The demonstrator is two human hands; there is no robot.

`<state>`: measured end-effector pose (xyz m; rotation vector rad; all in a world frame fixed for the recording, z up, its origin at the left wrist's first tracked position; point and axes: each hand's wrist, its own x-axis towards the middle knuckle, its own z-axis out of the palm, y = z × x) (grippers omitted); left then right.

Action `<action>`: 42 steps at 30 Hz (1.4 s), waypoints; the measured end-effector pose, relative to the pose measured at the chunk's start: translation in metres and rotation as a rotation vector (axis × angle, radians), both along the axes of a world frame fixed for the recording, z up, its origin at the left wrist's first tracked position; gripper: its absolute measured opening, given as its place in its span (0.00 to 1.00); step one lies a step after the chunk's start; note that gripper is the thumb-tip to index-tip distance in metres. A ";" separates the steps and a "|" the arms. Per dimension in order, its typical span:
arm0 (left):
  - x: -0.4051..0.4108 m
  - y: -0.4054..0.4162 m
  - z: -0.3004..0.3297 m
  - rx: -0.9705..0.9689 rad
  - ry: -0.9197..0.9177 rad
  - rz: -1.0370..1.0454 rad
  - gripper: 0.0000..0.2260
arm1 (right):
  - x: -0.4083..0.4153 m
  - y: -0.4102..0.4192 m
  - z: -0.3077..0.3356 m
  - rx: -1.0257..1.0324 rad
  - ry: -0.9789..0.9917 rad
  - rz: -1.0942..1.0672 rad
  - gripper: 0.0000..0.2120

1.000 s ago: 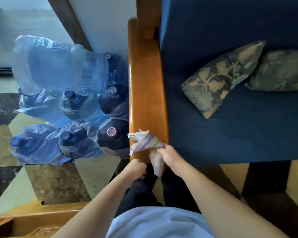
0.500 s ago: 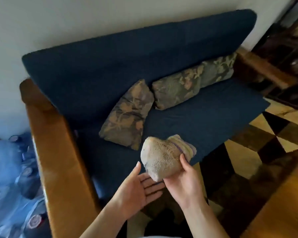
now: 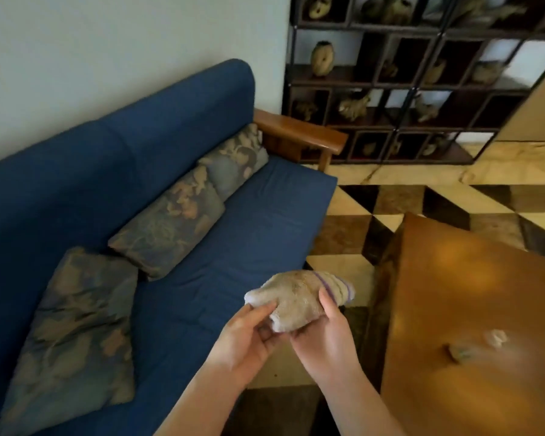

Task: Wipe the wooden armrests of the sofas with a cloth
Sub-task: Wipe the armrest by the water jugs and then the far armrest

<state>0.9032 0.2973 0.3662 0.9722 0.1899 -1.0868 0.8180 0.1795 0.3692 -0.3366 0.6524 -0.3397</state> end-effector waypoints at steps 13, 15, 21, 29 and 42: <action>0.062 -0.258 -0.001 0.074 -0.048 -0.249 0.12 | 0.050 -0.181 -0.024 0.367 0.083 -0.330 0.33; 0.089 -0.300 -0.008 0.078 -0.019 -0.269 0.14 | 0.071 -0.224 -0.028 0.367 0.096 -0.362 0.34; 0.174 -0.403 -0.009 -0.016 0.021 -0.330 0.17 | 0.133 -0.360 -0.010 0.167 0.094 -0.358 0.17; 0.239 -0.508 -0.017 0.130 0.104 -0.362 0.17 | 0.205 -0.483 -0.003 0.207 0.004 -0.453 0.21; 0.306 -0.718 -0.038 0.162 -0.001 -0.313 0.19 | 0.287 -0.718 -0.034 0.191 -0.021 -0.262 0.25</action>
